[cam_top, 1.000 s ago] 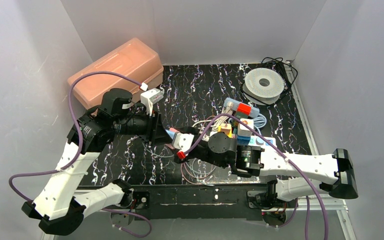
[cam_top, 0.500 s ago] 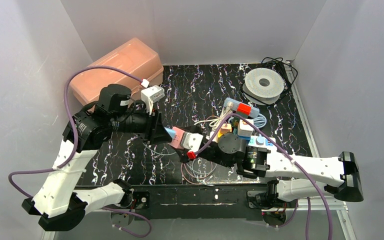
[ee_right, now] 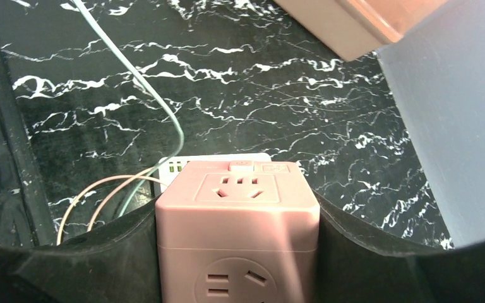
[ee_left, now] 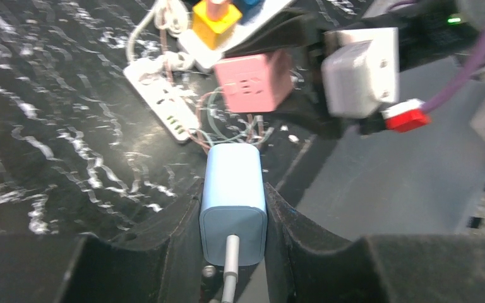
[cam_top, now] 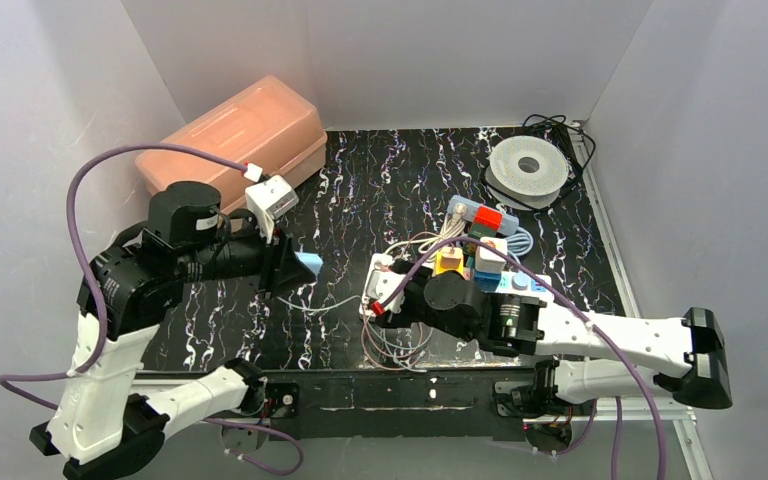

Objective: Pull the plug off the socket
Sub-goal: Place the plug at the corner of the board.

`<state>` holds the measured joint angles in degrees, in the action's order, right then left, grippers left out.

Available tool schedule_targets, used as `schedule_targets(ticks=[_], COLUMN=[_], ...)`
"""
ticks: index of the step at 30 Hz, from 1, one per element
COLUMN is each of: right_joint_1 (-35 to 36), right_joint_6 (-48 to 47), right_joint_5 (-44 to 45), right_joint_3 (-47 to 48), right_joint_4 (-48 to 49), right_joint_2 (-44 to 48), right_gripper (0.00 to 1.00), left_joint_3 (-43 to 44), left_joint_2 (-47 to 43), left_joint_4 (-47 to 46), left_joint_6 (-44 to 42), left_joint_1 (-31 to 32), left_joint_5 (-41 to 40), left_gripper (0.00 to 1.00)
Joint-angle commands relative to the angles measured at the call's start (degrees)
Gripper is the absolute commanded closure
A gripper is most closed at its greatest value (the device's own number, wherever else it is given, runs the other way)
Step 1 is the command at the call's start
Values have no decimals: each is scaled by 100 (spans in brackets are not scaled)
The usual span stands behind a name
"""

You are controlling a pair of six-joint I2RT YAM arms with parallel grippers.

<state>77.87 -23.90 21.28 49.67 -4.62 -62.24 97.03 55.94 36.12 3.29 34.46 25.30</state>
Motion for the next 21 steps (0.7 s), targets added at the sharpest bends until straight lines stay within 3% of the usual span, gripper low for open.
schedule_targets(ticks=[1, 6, 9, 14, 21], right_joint_1=[3, 1, 1, 1, 0], right_joint_6=[184, 314, 403, 453, 690], right_joint_5=[569, 794, 890, 937, 109], right_joint_3=[-70, 26, 146, 478, 1411], right_joint_4=[219, 29, -90, -263, -239], right_joint_2=[586, 955, 1046, 1086, 55], right_gripper=[99, 99, 99, 99, 99], left_joint_3=[465, 342, 338, -440, -1519], left_joint_2=[94, -260, -384, -840, -1075], left_joint_4=[380, -287, -180, -353, -1498], left_joint_6=[-901, -1854, -2131, -2476, -2953], left_joint_1=[-24, -27, -26, -27, -27], left_joint_5=[-1178, -2608, -3253, -4557, -5848], left_gripper=[100, 100, 100, 100, 98])
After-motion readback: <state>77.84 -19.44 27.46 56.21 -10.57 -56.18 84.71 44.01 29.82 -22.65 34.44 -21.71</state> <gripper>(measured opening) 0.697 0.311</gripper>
